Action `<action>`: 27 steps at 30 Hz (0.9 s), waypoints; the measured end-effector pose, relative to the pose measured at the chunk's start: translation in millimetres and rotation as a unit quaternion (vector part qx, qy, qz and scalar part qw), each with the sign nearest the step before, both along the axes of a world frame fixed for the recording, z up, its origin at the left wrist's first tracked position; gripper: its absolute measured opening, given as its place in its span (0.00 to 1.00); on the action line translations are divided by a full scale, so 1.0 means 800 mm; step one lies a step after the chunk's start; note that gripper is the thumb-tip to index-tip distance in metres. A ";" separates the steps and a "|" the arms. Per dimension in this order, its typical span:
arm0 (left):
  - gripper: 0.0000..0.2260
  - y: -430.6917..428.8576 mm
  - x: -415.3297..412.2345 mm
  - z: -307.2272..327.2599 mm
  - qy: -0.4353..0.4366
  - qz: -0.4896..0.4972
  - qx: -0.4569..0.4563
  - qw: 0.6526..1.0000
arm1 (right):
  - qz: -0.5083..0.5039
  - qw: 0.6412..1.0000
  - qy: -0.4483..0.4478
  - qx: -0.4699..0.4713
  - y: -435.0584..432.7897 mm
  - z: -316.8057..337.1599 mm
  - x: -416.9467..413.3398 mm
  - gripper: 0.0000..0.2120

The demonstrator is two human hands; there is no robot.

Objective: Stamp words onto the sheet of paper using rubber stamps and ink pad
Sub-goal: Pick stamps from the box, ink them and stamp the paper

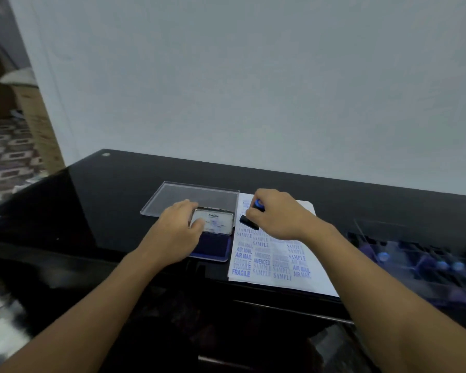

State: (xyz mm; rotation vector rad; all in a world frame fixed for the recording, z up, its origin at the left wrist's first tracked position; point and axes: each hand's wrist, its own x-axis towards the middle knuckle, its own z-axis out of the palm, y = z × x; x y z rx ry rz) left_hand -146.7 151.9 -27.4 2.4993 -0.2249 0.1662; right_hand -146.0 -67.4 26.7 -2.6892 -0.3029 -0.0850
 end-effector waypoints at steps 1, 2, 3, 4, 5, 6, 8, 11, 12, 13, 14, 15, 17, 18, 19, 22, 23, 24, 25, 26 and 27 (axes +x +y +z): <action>0.22 0.006 0.002 -0.002 0.002 0.007 -0.009 1.000 | 0.007 1.000 0.005 0.003 0.006 -0.002 0.002 0.10; 0.22 0.012 0.004 -0.005 0.004 0.016 -0.019 1.000 | 0.014 1.000 0.009 0.005 0.013 -0.004 0.004 0.09; 0.22 0.017 0.007 -0.009 0.008 0.023 -0.027 0.999 | 0.018 1.000 0.012 0.008 0.019 -0.005 0.006 0.08; 0.22 0.020 0.008 -0.012 0.008 0.027 -0.033 0.999 | 0.022 1.000 0.015 0.011 0.023 -0.006 0.008 0.08; 0.22 0.024 0.009 -0.016 0.008 0.032 -0.035 0.999 | 0.025 0.999 0.017 0.013 0.028 -0.007 0.010 0.08; 0.21 0.029 0.010 -0.020 0.007 0.038 -0.036 0.999 | 0.027 0.999 0.020 0.014 0.033 -0.008 0.013 0.08; 0.21 0.035 0.012 -0.026 0.004 0.045 -0.027 0.999 | 0.032 0.999 0.027 0.014 0.041 -0.011 0.017 0.08; 0.21 0.044 0.019 -0.038 0.010 0.047 0.005 0.999 | 0.042 0.998 0.038 0.010 0.055 -0.016 0.023 0.08; 0.21 0.046 0.022 -0.042 0.011 0.045 0.016 0.999 | 0.046 0.998 0.041 0.011 0.060 -0.017 0.024 0.07; 0.21 0.047 0.025 -0.046 0.013 0.042 0.025 0.999 | 0.049 0.998 0.046 0.009 0.064 -0.020 0.026 0.07; 0.21 0.050 0.027 -0.050 0.016 0.040 0.034 0.998 | 0.052 0.997 0.049 0.007 0.069 -0.022 0.028 0.07; 0.21 0.050 0.028 -0.053 0.016 0.039 0.043 0.998 | 0.054 0.997 0.053 0.004 0.073 -0.024 0.029 0.07; 0.21 0.055 0.030 -0.062 0.012 0.044 0.062 0.997 | 0.061 0.996 0.061 -0.004 0.082 -0.029 0.033 0.06; 0.21 0.057 0.031 -0.065 0.008 0.047 0.070 0.996 | 0.065 0.996 0.064 -0.007 0.086 -0.032 0.035 0.06; 0.21 0.059 0.031 -0.069 0.004 0.050 0.077 0.996 | 0.068 0.995 0.068 -0.010 0.090 -0.035 0.037 0.06; 0.22 0.062 0.031 -0.077 -0.002 0.053 0.093 0.994 | 0.072 0.995 0.073 -0.019 0.102 -0.041 0.043 0.07; 0.22 0.062 0.030 -0.079 -0.004 0.052 0.098 0.994 | 0.073 0.994 0.073 -0.022 0.106 -0.043 0.045 0.08; 0.22 0.062 0.031 -0.080 -0.006 0.051 0.101 0.994 | 0.075 0.994 0.073 -0.027 0.110 -0.045 0.046 0.08; 0.21 0.062 0.032 -0.081 -0.009 0.050 0.103 0.993 | 0.077 0.994 0.072 -0.033 0.112 -0.047 0.048 0.08; 0.22 0.062 0.033 -0.083 -0.011 0.050 0.106 0.993 | 0.082 0.993 0.070 -0.039 0.115 -0.048 0.050 0.07; 0.22 0.062 0.033 -0.085 -0.010 0.051 0.109 0.993 | 0.087 0.993 0.068 -0.045 0.117 -0.050 0.051 0.06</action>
